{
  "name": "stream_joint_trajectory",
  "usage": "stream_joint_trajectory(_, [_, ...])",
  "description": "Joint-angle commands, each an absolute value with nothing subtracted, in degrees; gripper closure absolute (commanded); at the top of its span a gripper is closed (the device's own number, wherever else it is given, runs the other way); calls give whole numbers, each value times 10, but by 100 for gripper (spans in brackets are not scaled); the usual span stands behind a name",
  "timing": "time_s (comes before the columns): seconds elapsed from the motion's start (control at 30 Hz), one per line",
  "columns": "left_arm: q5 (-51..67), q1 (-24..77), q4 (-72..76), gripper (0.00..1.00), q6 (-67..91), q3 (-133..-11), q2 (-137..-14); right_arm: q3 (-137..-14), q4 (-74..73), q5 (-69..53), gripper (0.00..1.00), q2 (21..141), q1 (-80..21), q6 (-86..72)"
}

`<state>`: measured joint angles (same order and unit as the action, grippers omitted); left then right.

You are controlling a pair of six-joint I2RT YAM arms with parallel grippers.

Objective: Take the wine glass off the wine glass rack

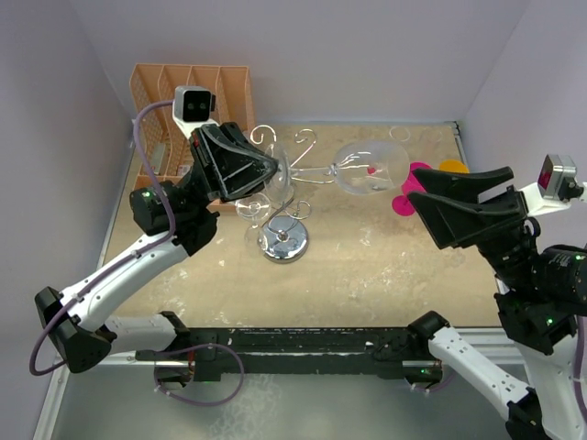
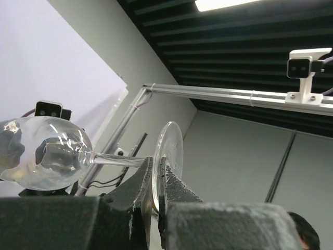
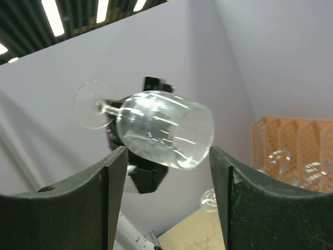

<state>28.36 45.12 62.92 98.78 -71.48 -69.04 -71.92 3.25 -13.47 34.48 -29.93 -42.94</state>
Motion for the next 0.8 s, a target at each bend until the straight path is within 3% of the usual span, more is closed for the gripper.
stream_joint_trajectory(0.0, [276, 452, 740, 100, 1053, -712, -695, -716, 165, -267, 36, 371, -300, -442])
stream_joint_trajectory(0.17, [277, 452, 768, 100, 1079, -711, -707, -701, 276, -348, 44, 398, -301, -494])
stream_joint_trajectory(0.37, [278, 452, 799, 100, 1112, -704, -721, -675, 416, -416, 61, 419, -301, -572])
stream_joint_trajectory(0.7, [290, 452, 789, 100, 1111, -702, -731, -664, 481, -438, 100, 436, -301, -607])
stream_joint_trajectory(0.77, [298, 452, 767, 94, 1090, -707, -728, -665, 477, -433, 100, 432, -301, -598])
